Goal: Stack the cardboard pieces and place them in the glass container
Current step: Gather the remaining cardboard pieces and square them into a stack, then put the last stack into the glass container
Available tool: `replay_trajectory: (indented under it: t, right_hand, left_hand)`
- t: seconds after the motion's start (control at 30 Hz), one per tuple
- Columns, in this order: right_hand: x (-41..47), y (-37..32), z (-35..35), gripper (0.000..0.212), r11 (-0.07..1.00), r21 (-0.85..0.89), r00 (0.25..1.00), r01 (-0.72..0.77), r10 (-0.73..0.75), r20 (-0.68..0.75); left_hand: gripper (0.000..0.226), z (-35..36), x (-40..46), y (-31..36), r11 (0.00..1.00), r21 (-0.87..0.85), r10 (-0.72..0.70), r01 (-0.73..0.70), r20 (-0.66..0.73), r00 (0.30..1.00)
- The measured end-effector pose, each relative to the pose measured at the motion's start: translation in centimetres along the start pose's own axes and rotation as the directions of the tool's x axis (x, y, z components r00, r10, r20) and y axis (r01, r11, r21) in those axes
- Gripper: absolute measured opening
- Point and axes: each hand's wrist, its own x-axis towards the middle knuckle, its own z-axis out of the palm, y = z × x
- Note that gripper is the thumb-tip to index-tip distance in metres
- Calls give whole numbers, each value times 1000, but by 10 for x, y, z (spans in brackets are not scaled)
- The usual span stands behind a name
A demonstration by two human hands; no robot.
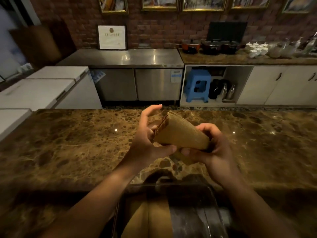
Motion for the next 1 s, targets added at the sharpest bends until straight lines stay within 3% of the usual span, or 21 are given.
replay_trajectory:
  t: [0.1,0.27,0.4,0.53,0.7,0.8,0.93,1.0]
  right_hand:
    - [-6,-8,-4,46,986,-153,989,-62,81,120]
    - [-25,-24,3,55,847,-531,957,-38,183,224]
    - [-43,-19,14,66,862,-461,932,-210,319,173]
    - [-57,-8,10,64,840,-246,856,-483,513,70]
    - [-81,6,6,67,734,-214,760,-644,646,-71]
    - [-90,7,12,68,658,-316,717,-684,685,-128]
    - [-96,4,30,56,479,-604,717,-637,656,-236]
    - [-95,-2,35,49,435,-636,704,-638,664,-253]
  left_hand:
    - [94,-1,-11,8,996,77,48,-50,25,999]
    - [92,-3,-32,17,980,197,-41,14,132,990]
    - [102,-2,-52,19,960,254,-154,116,135,979]
    - [121,-10,-82,17,918,210,-345,336,2,939]
    - [84,-30,-142,10,858,256,-346,446,-354,869]
    - [72,-33,-172,-1,803,233,-428,549,-415,803]
    - [88,-27,-193,-13,745,151,-542,650,-431,722]
    - [88,-24,-195,-16,733,60,-600,677,-412,686]
